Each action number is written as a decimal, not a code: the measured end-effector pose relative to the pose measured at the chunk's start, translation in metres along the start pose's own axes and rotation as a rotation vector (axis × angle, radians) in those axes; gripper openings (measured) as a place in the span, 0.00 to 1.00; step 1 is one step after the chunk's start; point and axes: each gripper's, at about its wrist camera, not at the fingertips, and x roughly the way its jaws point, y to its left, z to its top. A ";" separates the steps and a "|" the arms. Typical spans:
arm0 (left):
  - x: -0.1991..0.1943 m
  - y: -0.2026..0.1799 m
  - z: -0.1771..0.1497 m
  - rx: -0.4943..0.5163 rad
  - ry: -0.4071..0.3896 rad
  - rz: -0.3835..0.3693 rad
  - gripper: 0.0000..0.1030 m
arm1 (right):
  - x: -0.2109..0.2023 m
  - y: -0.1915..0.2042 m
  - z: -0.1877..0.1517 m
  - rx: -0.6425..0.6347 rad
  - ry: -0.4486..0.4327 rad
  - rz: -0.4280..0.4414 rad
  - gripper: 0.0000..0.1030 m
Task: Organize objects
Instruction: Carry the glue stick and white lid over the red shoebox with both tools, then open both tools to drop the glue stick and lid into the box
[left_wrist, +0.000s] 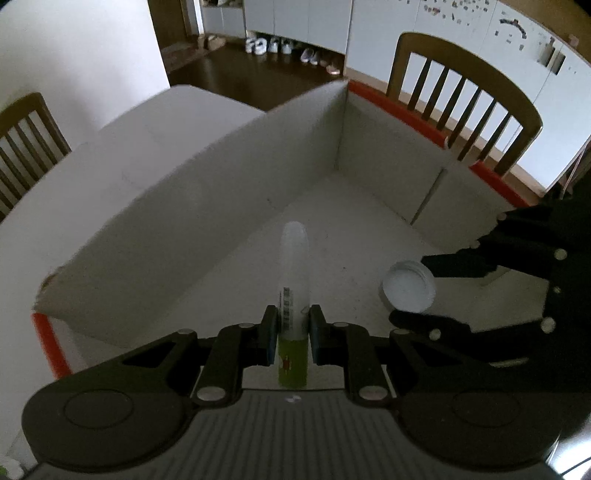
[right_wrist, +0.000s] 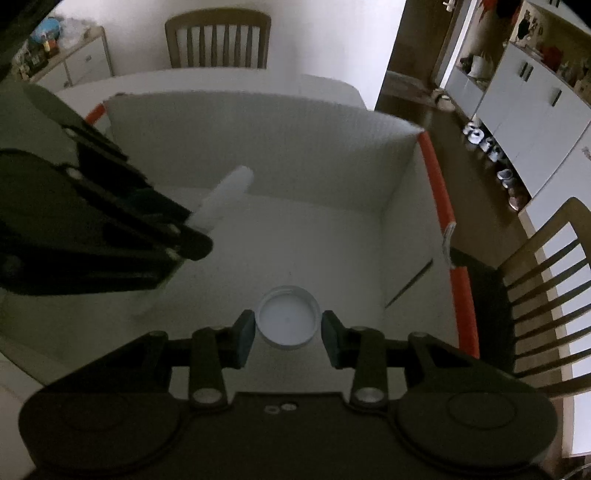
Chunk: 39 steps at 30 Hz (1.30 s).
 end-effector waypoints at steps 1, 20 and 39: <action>0.004 0.000 0.000 -0.001 0.009 0.000 0.16 | 0.002 0.001 -0.001 -0.002 0.007 -0.002 0.36; 0.020 0.003 -0.008 -0.071 0.064 0.031 0.16 | 0.001 -0.015 -0.002 0.059 0.025 0.007 0.51; -0.060 0.012 -0.034 -0.121 -0.133 0.025 0.54 | -0.079 -0.016 -0.013 0.041 -0.131 0.057 0.59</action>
